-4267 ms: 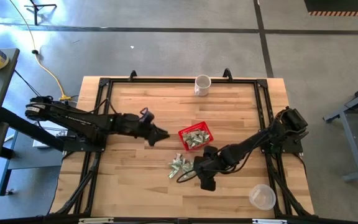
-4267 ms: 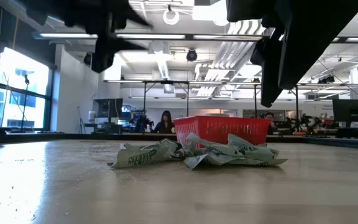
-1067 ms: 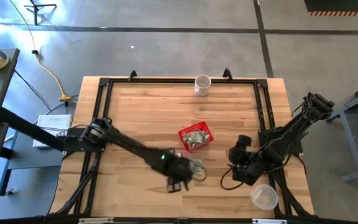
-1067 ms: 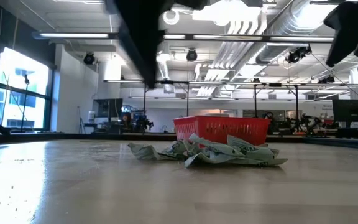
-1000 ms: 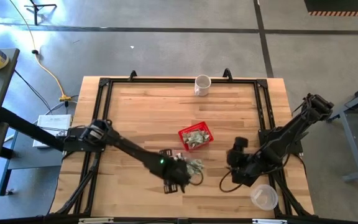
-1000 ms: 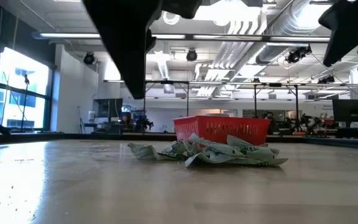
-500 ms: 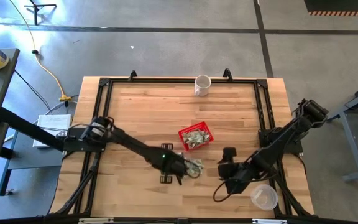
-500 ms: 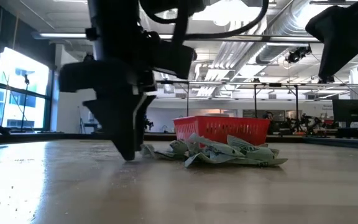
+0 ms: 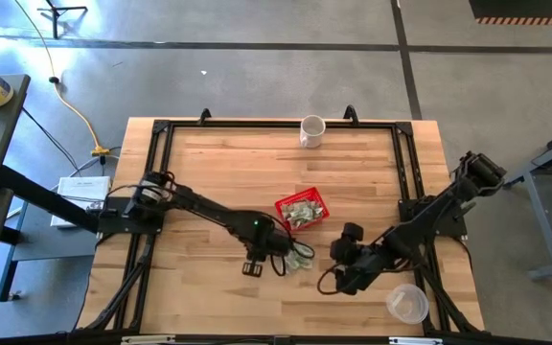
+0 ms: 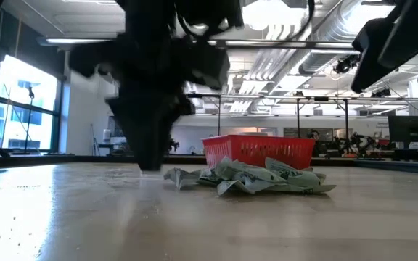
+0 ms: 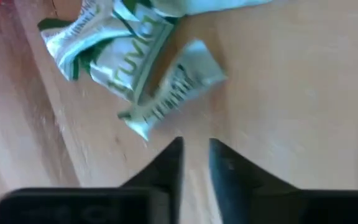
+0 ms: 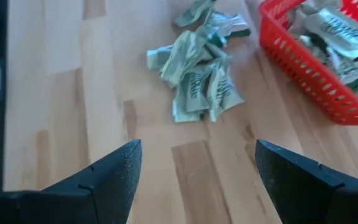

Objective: Pick and place items into bin
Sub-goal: Put the white stevia packet into the red bin

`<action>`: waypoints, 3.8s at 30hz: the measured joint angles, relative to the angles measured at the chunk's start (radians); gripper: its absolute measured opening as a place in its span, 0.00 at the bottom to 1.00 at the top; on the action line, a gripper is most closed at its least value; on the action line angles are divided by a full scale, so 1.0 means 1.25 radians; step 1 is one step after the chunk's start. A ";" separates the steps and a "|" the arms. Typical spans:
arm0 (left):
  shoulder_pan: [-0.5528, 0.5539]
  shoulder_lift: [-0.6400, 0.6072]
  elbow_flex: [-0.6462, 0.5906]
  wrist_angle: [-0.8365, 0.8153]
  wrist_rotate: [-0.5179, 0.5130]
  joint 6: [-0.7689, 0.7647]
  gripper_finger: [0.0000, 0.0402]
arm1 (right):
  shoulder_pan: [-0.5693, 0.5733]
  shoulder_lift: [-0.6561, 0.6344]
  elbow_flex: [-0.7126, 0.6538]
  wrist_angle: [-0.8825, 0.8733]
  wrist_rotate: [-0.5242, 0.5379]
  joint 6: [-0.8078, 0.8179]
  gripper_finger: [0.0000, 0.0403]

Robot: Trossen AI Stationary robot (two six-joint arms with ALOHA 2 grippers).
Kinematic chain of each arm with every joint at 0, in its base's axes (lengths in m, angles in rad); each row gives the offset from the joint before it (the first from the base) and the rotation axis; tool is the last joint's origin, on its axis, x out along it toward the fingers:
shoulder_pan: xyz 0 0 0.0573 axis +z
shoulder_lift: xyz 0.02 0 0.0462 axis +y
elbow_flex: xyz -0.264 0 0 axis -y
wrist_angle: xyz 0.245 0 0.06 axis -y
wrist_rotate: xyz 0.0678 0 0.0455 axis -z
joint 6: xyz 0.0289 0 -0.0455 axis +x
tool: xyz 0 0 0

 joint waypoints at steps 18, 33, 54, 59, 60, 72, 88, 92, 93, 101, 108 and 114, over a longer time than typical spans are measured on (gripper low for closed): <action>-0.002 -0.054 0.002 0.094 -0.091 0.132 0.55 | -0.077 -0.001 0.000 -0.002 0.002 -0.007 0.75; 0.037 -0.017 -0.052 0.129 -0.033 0.221 0.53 | -0.077 -0.001 -0.001 -0.014 0.011 -0.007 0.75; 0.034 -0.167 -0.039 -0.006 0.075 0.039 0.10 | -0.137 -0.001 -0.001 -0.027 -0.005 0.005 0.75; 0.100 -0.231 -0.035 0.236 -0.159 0.055 0.08 | -0.145 -0.001 -0.001 -0.043 -0.070 0.140 0.75; 0.123 -0.227 -0.036 0.275 -0.156 0.087 0.08 | -0.145 -0.001 -0.001 -0.051 -0.089 0.182 0.75; 0.287 -0.064 -0.040 0.277 0.029 0.037 0.41 | -0.049 0.001 0.003 -0.065 -0.093 0.389 0.75; 0.043 -0.458 -0.360 0.182 -0.017 -0.261 0.49 | -0.167 0.161 0.002 0.135 -0.084 -0.111 0.73; -0.028 -0.530 -0.477 0.278 -0.045 -0.447 0.47 | -0.217 0.163 0.002 0.152 -0.098 -0.089 0.67; -0.044 -0.539 -0.493 0.290 -0.061 -0.478 0.46 | -0.225 0.163 0.002 0.164 -0.113 -0.106 0.65; -0.136 -0.551 -0.522 0.290 -0.152 -0.552 0.44 | -0.228 0.206 0.002 0.252 -0.137 -0.194 0.55; -0.171 -0.551 -0.522 0.264 -0.188 -0.570 0.44 | -0.227 0.278 0.002 0.276 -0.177 -0.177 0.52; -0.176 -0.551 -0.522 0.251 -0.196 -0.568 0.44 | -0.229 0.262 0.002 0.211 -0.184 -0.096 0.37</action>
